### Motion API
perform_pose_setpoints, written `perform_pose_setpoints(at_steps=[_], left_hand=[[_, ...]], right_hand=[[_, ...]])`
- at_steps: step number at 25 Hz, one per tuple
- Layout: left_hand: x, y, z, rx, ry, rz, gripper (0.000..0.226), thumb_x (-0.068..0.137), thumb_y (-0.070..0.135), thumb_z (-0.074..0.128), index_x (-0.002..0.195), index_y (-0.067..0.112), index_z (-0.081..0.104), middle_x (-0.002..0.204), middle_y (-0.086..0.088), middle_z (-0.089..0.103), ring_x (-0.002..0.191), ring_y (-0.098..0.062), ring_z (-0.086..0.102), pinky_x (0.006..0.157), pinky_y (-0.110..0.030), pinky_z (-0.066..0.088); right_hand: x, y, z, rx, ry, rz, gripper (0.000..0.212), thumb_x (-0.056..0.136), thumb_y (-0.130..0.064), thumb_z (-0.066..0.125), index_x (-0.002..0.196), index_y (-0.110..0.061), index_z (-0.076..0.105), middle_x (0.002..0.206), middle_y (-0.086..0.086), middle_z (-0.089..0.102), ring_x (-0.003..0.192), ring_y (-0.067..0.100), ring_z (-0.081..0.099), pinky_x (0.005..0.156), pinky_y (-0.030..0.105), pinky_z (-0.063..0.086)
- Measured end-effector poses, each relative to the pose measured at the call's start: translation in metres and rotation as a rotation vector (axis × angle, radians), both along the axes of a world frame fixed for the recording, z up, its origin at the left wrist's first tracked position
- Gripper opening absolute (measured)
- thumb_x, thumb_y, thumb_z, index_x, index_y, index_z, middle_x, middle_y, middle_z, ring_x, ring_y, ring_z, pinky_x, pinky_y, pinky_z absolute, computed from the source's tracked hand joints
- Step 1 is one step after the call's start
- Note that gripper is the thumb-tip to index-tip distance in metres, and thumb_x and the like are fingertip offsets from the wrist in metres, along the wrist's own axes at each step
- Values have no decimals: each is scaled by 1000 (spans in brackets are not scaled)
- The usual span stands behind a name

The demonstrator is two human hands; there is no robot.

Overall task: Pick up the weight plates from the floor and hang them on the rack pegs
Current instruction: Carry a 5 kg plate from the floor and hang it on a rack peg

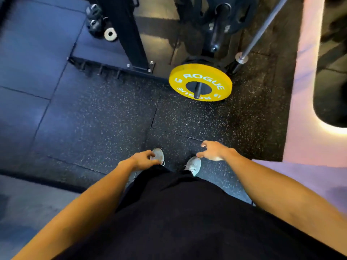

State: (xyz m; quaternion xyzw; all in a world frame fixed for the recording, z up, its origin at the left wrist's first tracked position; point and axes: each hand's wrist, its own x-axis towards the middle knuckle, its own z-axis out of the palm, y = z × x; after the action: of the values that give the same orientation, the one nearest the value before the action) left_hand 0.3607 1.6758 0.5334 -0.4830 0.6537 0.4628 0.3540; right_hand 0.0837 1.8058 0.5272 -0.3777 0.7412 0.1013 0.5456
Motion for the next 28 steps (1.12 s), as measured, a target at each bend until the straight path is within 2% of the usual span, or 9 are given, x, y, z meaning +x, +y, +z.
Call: perform_pose_setpoints(at_steps=[3,8,10,12,14,18,23,26,28], left_hand=[[21,2,7,-85,28,207,59,84,60,60,131,26,52,136,-6,56,119,-25,55,91,-32,41],[111,18,16,-44,-8,528,52,86,58,60,128,28,56,139,-4,54,124,-24,52,106,-35,40],[153,17,16,-7,0,600,51,88,55,59,130,26,54,133,0,57,118,-21,54,100,-32,42],[188,6,14,3,-9,640,46,90,56,57,124,25,55,120,2,58,107,-19,55,86,-26,42],[236,-18,12,3,-16,671,46,91,57,54,117,20,56,118,-2,58,102,-18,53,81,-26,40],[326,-82,12,-33,-2,834,70,86,64,54,138,17,48,142,-4,50,124,-22,50,98,-31,38],[403,-169,18,-100,41,921,76,79,72,55,134,20,51,141,-3,51,125,-24,50,109,-41,36],[441,-231,17,-98,62,944,75,76,72,58,132,21,52,141,-3,52,124,-23,50,108,-41,37],[462,-273,15,-94,61,951,72,76,70,60,130,23,53,138,-2,54,118,-21,53,100,-35,39]], right_hand=[[8,-38,-3,-18,-14,159,70,83,-54,59,138,-16,39,144,8,44,125,28,47,101,41,41],[74,-130,3,-39,-74,449,81,77,-58,65,141,-15,38,147,7,42,129,26,46,106,42,39],[115,-169,3,-58,-75,543,82,76,-59,65,140,-15,39,145,7,44,127,26,47,101,37,42],[154,-204,3,-62,-73,592,80,78,-59,64,140,-15,39,144,7,45,126,25,48,96,32,42],[208,-242,2,-53,-72,626,77,79,-56,64,140,-15,41,143,6,46,125,24,49,93,30,41],[302,-314,13,-77,-96,623,72,80,-54,64,138,-17,43,142,5,46,124,23,49,96,32,44],[380,-409,24,-141,-105,638,68,78,-54,65,133,-18,49,137,4,52,120,21,53,96,29,40],[420,-471,16,-124,-81,641,73,76,-57,65,134,-16,47,136,5,52,118,23,54,92,31,42],[444,-512,5,-98,-76,660,76,76,-58,64,136,-16,44,136,5,52,115,23,55,89,31,44]])
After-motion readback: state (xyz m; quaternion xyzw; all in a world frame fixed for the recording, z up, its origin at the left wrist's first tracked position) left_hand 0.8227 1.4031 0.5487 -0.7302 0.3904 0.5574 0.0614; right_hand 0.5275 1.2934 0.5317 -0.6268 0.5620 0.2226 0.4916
